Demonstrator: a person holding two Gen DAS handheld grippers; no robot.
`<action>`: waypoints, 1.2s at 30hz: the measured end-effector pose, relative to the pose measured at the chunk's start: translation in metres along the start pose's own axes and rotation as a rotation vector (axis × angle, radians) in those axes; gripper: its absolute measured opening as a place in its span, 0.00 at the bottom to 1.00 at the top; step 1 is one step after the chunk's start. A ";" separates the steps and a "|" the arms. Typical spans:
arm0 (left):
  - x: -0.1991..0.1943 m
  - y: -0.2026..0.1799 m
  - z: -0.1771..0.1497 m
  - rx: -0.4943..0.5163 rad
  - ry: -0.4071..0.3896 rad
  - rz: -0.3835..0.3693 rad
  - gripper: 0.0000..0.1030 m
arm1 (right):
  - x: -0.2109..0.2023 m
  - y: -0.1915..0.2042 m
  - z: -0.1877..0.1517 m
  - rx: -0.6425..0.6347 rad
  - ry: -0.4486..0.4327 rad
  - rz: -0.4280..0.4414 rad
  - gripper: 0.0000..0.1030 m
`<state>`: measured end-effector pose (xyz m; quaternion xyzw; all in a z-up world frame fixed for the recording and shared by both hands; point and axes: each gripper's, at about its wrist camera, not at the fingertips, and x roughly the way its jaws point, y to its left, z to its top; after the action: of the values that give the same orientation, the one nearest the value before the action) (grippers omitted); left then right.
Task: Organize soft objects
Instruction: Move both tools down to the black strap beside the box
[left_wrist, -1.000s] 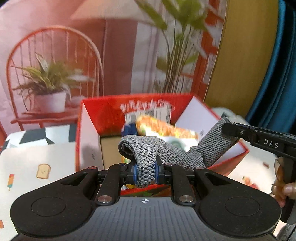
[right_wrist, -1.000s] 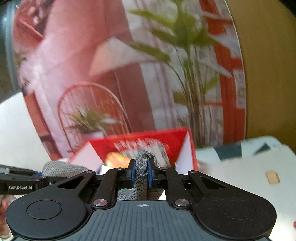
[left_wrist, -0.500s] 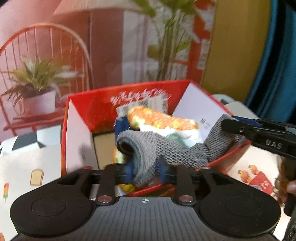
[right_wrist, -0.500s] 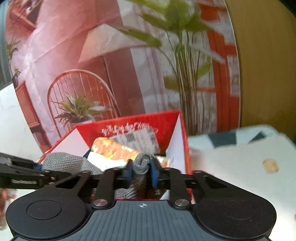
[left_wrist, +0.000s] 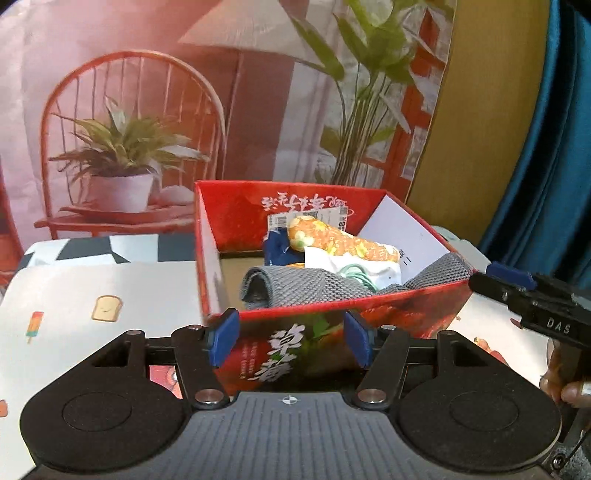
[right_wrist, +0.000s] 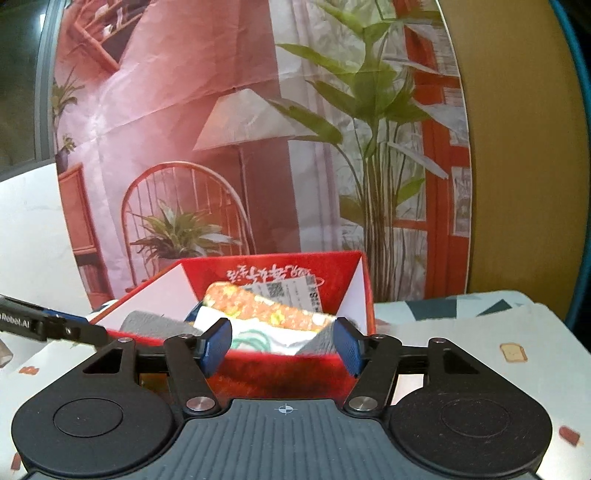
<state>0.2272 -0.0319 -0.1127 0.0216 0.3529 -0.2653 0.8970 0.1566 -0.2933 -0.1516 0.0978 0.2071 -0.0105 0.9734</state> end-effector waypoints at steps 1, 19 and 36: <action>-0.002 0.000 -0.002 -0.001 0.001 0.006 0.63 | -0.003 0.001 -0.004 0.003 0.007 0.002 0.56; 0.019 0.014 -0.054 -0.184 0.122 0.020 0.61 | 0.039 0.028 -0.086 -0.005 0.294 -0.023 0.54; 0.054 0.021 -0.076 -0.332 0.149 -0.019 0.15 | 0.028 0.028 -0.107 -0.026 0.273 0.001 0.55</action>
<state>0.2232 -0.0213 -0.2081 -0.1105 0.4577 -0.2096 0.8570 0.1413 -0.2449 -0.2533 0.0858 0.3378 0.0062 0.9373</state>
